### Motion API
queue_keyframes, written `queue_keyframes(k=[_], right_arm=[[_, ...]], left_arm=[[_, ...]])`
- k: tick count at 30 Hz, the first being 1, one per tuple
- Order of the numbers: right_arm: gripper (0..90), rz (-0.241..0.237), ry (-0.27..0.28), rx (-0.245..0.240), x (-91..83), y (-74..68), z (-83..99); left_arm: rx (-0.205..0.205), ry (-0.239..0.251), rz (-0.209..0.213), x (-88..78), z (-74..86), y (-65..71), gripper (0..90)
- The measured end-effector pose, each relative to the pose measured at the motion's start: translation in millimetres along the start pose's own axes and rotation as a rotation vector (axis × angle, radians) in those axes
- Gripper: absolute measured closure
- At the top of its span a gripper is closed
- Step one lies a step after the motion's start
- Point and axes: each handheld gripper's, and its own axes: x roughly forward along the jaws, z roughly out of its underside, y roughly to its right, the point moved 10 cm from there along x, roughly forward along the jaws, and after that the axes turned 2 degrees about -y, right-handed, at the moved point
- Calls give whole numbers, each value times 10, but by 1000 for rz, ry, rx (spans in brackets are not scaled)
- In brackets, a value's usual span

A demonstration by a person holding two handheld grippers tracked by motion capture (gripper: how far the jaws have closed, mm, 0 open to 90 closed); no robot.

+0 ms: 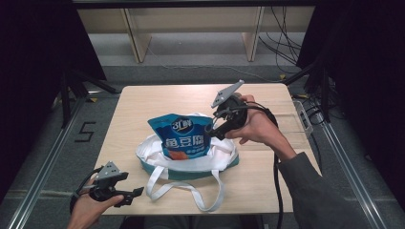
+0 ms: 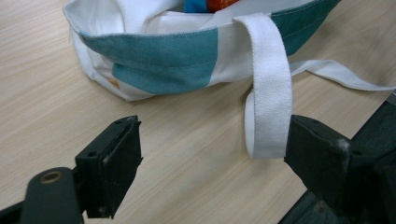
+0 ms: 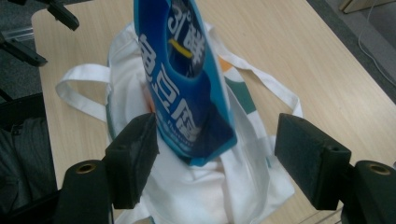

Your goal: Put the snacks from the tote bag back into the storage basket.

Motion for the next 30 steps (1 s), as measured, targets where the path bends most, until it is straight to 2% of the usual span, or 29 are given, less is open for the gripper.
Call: queue_keyframes(k=[6,7,8,9,10,11,14,15,17,18,20,22,25,26,28,30], right_arm=[[316,-43,-13,-25,-5,-54,-199],[316,-39,-18,-39,-1,-46,-230],[316,-36,-29,-43,5,-42,-252],[316,-34,-35,-50,19,-31,-284],[317,-30,-37,-52,26,-21,-303],[317,-33,-44,-69,38,3,-336],[318,-44,-59,-60,56,13,-402],[318,-43,-61,-70,64,15,-433],[323,-57,-70,-76,76,-26,-485],[324,-59,-79,-80,87,-39,-509],[330,-50,-97,-97,124,-50,-548],[344,-64,-112,-107,175,-78,-586],[422,-80,-150,-141,243,-102,-603],[439,-89,-165,-149,261,-118,-603],[441,-94,-189,-140,303,-140,-608],[461,-99,-217,-144,340,-148,-621]], left_arm=[[7,-13,-4,9,11,-8,177],[1,-6,3,16,7,6,177],[26,-14,5,5,12,0,177],[10,15,-1,19,-14,7,177],[12,5,7,12,-6,8,178],[31,-18,-3,1,15,-20,178],[35,-22,4,0,20,-12,177],[25,-13,5,8,11,-2,178],[36,-13,8,16,12,4,178],[17,-25,12,20,23,18,177],[35,-26,5,21,20,6,178],[51,-35,11,7,30,5,178],[19,-11,2,15,16,5,180],[49,-34,8,-2,30,-13,180],[32,-28,3,13,28,-4,180],[36,-35,7,19,32,8,180]])
